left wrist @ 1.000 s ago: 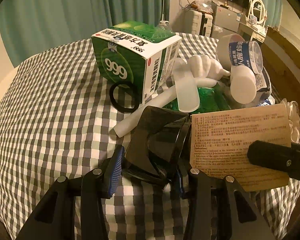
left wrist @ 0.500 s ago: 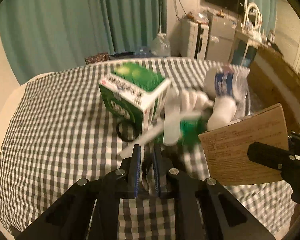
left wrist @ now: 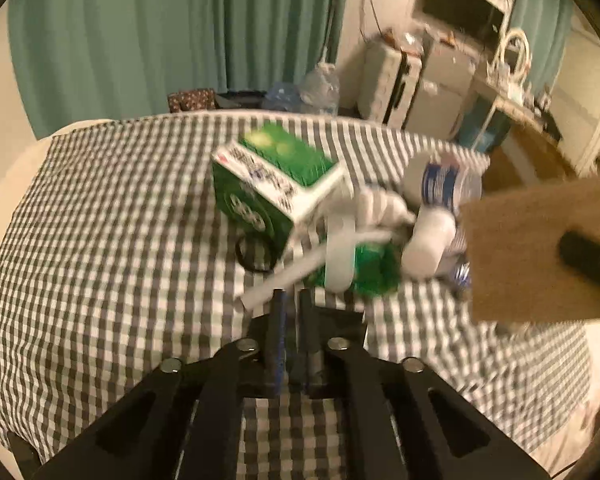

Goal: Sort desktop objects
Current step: 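Lift the black phone holder and small box off the bed with both grippers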

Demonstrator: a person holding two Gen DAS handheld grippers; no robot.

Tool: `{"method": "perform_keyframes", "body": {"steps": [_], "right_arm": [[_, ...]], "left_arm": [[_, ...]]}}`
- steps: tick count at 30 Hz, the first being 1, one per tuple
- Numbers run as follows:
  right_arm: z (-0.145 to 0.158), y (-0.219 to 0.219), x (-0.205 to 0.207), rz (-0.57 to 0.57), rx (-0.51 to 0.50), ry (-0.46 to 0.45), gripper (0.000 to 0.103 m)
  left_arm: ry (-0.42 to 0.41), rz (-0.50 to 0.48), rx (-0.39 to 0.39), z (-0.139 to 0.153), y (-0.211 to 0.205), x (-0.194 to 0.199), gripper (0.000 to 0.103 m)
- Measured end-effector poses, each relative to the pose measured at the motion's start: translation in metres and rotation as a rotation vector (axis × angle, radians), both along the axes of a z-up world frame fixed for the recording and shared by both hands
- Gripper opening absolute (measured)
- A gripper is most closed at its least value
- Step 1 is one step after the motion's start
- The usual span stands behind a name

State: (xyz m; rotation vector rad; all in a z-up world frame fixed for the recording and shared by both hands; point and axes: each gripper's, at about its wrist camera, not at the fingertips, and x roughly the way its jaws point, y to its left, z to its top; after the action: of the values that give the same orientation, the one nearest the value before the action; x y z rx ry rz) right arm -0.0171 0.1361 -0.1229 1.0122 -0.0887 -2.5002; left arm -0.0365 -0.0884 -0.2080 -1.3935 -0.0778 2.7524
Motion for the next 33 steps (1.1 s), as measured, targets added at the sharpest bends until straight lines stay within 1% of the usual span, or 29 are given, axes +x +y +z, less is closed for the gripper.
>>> {"method": "perform_keyframes", "body": {"steps": [1,2,4,5,7,9,12,15,17,19,21,22,23,24,25,27,30,33], "right_arm": [[0.004,-0.001,0.005,0.000,0.009,0.007,0.028],[0.003,-0.001,0.005,0.001,0.017,0.012,0.028],[0.001,0.000,0.008,0.001,0.032,0.017,0.028],[0.000,0.001,0.008,0.000,0.039,0.018,0.028],[-0.001,0.002,0.008,0.002,0.056,0.021,0.028],[-0.001,0.004,0.007,0.001,0.065,0.022,0.028],[0.001,0.008,0.004,-0.009,0.060,0.023,0.028],[0.006,0.014,0.004,-0.020,0.052,0.030,0.028],[0.009,0.017,0.004,-0.023,0.054,0.033,0.028],[0.011,0.019,0.003,-0.022,0.059,0.034,0.028],[0.013,0.021,0.003,-0.026,0.059,0.037,0.028],[0.014,0.022,0.003,-0.027,0.056,0.038,0.028],[0.016,0.023,0.003,-0.029,0.055,0.040,0.028],[0.017,0.024,0.004,-0.029,0.056,0.042,0.028],[0.018,0.025,0.003,-0.030,0.059,0.043,0.028],[0.019,0.027,0.002,-0.034,0.060,0.043,0.028],[0.023,0.030,0.001,-0.042,0.057,0.046,0.028],[0.029,0.032,0.001,-0.051,0.056,0.054,0.028]], "left_arm": [[-0.011,-0.007,-0.004,-0.007,0.004,0.001,0.034],[-0.020,-0.009,-0.007,-0.015,0.008,0.001,0.048],[-0.013,-0.024,-0.001,-0.027,0.016,0.005,0.053],[-0.011,-0.031,-0.001,-0.030,0.018,0.006,0.059],[0.011,-0.036,0.003,-0.036,0.025,0.007,0.067],[0.022,-0.039,0.007,-0.040,0.031,0.003,0.068],[0.000,-0.037,0.034,-0.036,0.034,-0.001,0.069],[0.027,-0.064,0.047,-0.032,0.041,0.006,0.069],[0.002,-0.073,0.021,-0.038,0.047,0.007,0.077],[-0.038,-0.074,0.006,-0.052,0.049,0.003,0.077],[-0.058,-0.040,-0.019,-0.062,0.046,-0.002,0.077],[-0.063,-0.024,-0.016,-0.065,0.042,-0.004,0.072],[-0.081,-0.020,0.009,-0.068,0.038,-0.007,0.053],[-0.100,-0.008,0.009,-0.070,0.034,-0.010,0.044],[-0.110,-0.006,0.017,-0.070,0.031,-0.013,0.045],[-0.097,-0.011,0.026,-0.067,0.029,-0.015,0.044],[-0.069,-0.017,0.012,-0.056,0.030,-0.014,0.044],[-0.035,-0.026,-0.001,-0.038,0.033,-0.012,0.044]]}}
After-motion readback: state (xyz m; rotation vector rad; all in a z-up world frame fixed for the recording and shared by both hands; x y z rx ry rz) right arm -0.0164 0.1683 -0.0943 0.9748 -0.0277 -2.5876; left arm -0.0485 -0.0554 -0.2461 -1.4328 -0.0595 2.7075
